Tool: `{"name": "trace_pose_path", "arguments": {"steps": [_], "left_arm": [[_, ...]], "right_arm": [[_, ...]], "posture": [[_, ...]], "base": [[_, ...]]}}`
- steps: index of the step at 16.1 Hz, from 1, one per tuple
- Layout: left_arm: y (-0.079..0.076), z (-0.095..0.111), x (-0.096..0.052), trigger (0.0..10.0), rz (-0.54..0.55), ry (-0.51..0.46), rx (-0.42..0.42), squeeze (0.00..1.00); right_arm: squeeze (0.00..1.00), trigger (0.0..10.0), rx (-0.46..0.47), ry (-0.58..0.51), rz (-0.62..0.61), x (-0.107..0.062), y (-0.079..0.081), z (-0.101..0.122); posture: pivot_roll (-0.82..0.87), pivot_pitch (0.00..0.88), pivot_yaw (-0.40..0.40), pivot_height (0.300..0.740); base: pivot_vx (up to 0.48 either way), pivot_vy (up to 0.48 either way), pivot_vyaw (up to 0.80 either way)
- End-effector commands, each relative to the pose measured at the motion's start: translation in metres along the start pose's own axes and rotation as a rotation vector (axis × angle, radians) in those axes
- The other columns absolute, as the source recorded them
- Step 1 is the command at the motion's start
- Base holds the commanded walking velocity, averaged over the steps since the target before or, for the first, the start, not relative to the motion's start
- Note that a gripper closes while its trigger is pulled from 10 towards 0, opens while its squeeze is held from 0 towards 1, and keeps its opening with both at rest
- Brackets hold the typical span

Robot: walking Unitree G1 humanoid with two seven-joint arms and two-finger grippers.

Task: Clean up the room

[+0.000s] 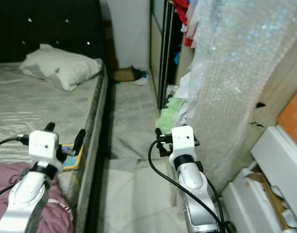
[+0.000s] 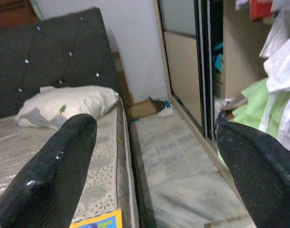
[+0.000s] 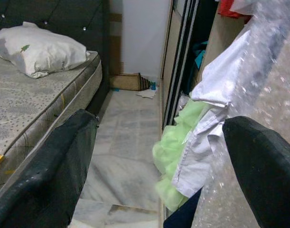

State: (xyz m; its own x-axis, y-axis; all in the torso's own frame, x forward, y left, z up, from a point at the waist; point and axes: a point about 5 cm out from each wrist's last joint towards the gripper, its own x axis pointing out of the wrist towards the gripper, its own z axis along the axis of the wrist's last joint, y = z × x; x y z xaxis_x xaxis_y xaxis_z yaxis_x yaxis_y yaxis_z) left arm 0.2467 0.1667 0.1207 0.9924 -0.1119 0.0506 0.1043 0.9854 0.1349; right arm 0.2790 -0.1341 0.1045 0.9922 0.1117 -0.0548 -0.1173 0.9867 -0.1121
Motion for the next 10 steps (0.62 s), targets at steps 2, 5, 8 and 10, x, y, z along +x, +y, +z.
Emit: {"name": "trace_pose_path", "arguments": {"steps": [2,5,8,10], "left_arm": [[-0.007,0.005,0.007,10.0,-0.014,-0.025,0.009,0.00],[-0.002,0.012,0.013,10.0,0.020,-0.065,0.031,0.00],[0.002,0.015,0.014,10.0,0.052,-0.079,0.029,0.00],[-0.001,0.013,0.015,10.0,0.065,-0.081,0.028,0.00]], "right_arm": [[0.00,10.0,-0.018,-0.017,-0.025,0.004,-0.007,0.004],[0.00,10.0,-0.041,-0.056,-0.017,0.014,-0.008,0.010],[0.00,10.0,-0.054,-0.081,-0.014,0.017,-0.009,0.016],[0.00,10.0,-0.063,-0.079,0.011,0.019,-0.009,0.016]], "posture": [[-0.06,0.000,0.005,0.740],[-0.05,0.000,-0.001,0.740],[-0.05,0.000,-0.021,0.740],[-0.04,0.000,-0.043,0.740]], "base": [[0.000,0.000,0.00],[0.000,0.000,0.65],[0.000,0.000,0.76],[0.000,0.000,0.76]]}}
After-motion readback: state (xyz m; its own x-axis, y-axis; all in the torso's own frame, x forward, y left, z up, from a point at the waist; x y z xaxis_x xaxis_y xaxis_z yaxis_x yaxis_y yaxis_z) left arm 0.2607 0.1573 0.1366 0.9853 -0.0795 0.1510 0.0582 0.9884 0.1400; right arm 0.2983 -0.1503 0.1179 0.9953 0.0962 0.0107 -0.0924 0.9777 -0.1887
